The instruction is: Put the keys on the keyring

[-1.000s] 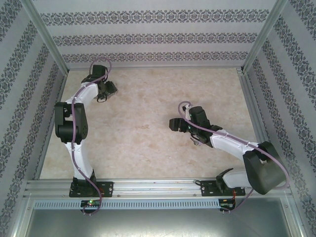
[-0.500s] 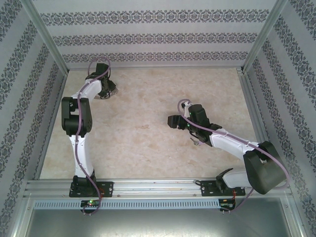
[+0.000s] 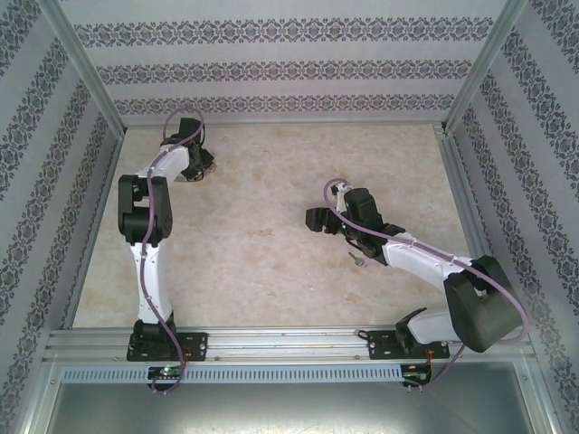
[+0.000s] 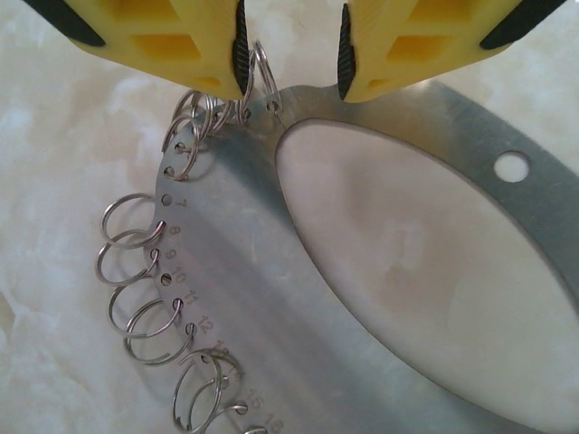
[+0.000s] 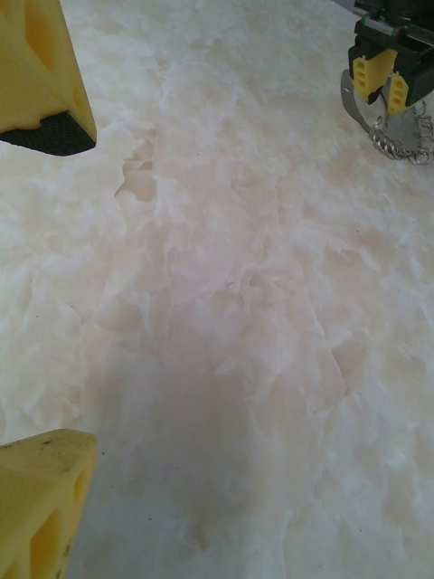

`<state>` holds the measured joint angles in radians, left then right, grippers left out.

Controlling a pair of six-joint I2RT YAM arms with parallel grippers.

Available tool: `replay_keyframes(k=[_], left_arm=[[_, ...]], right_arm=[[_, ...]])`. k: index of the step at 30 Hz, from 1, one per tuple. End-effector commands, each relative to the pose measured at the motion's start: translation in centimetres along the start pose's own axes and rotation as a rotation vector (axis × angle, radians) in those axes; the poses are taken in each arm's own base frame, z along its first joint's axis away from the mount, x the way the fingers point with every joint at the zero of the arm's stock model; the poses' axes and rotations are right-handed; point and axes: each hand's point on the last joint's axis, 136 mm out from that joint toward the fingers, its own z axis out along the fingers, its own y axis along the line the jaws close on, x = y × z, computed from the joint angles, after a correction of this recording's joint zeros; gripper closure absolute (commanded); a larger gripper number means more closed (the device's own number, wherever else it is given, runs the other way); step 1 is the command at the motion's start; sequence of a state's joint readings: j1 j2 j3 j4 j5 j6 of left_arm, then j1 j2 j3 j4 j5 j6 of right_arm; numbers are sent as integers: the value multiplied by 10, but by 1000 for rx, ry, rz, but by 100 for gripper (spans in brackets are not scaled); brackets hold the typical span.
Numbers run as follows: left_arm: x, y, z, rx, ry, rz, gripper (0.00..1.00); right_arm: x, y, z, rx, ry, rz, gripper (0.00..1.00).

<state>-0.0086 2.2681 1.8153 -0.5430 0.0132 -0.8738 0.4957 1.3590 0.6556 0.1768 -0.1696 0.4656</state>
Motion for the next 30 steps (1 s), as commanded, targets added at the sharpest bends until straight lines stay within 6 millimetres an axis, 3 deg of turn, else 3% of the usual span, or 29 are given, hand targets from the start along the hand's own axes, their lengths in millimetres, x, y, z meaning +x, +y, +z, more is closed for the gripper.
replay_keyframes(k=[1, 10, 19, 30], left_arm=[[5, -8, 4, 3, 14, -11, 67], [7, -10, 11, 4, 20, -11, 75], [3, -16, 5, 15, -2, 6, 71], [4, -20, 9, 31, 5, -7, 74]], right_arm=[[-12, 8, 2, -7, -38, -28, 20], [-12, 8, 5, -8, -34, -25, 20], [-13, 10, 7, -17, -35, -30, 20], [-12, 10, 7, -15, -33, -30, 19]])
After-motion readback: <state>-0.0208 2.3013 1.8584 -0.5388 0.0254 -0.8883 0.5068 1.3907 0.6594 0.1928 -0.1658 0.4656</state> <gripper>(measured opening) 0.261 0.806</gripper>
